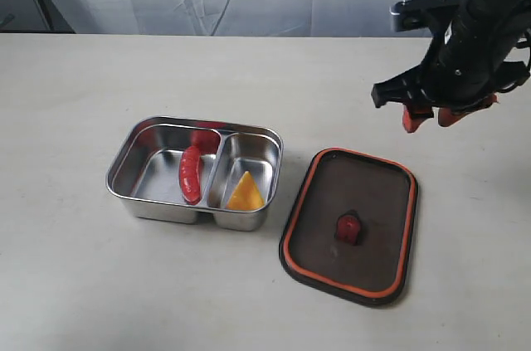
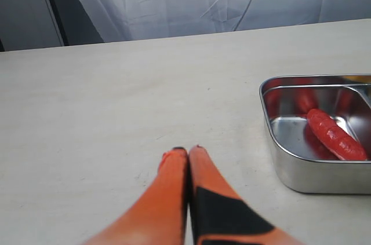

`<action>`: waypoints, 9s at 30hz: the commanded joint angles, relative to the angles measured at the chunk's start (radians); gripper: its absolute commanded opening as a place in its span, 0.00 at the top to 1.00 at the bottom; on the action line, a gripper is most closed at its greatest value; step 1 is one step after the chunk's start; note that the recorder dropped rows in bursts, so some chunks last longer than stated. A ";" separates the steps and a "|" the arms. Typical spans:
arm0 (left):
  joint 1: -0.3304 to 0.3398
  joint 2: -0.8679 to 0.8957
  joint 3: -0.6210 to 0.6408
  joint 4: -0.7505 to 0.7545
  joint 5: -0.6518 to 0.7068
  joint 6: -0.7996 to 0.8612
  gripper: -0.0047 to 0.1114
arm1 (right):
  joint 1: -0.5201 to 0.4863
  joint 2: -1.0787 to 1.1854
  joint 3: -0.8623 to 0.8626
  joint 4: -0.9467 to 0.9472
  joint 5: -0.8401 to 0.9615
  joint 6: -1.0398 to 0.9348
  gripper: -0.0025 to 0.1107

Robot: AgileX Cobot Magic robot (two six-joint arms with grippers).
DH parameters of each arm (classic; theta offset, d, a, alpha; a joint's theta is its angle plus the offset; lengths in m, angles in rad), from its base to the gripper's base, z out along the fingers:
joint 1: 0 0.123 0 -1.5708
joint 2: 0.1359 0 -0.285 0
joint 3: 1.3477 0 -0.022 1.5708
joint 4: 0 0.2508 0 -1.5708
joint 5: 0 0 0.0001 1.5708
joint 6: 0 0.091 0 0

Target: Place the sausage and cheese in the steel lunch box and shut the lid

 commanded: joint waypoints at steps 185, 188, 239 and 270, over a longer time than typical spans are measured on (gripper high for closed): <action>-0.169 0.784 -0.612 -0.809 0.044 1.362 0.96 | 0.623 -0.481 -0.066 -0.571 0.157 0.186 0.48; -0.325 0.819 -0.612 -0.661 -0.161 1.362 0.96 | 0.623 -0.535 -0.066 -0.631 0.217 0.255 0.48; -0.976 1.570 -0.612 -1.053 -1.189 1.985 0.96 | 0.623 -0.639 -0.066 -0.670 0.331 0.278 0.48; -0.976 1.740 -0.610 -1.105 -1.103 1.843 0.96 | 0.623 -0.639 -0.066 -0.649 0.331 0.280 0.48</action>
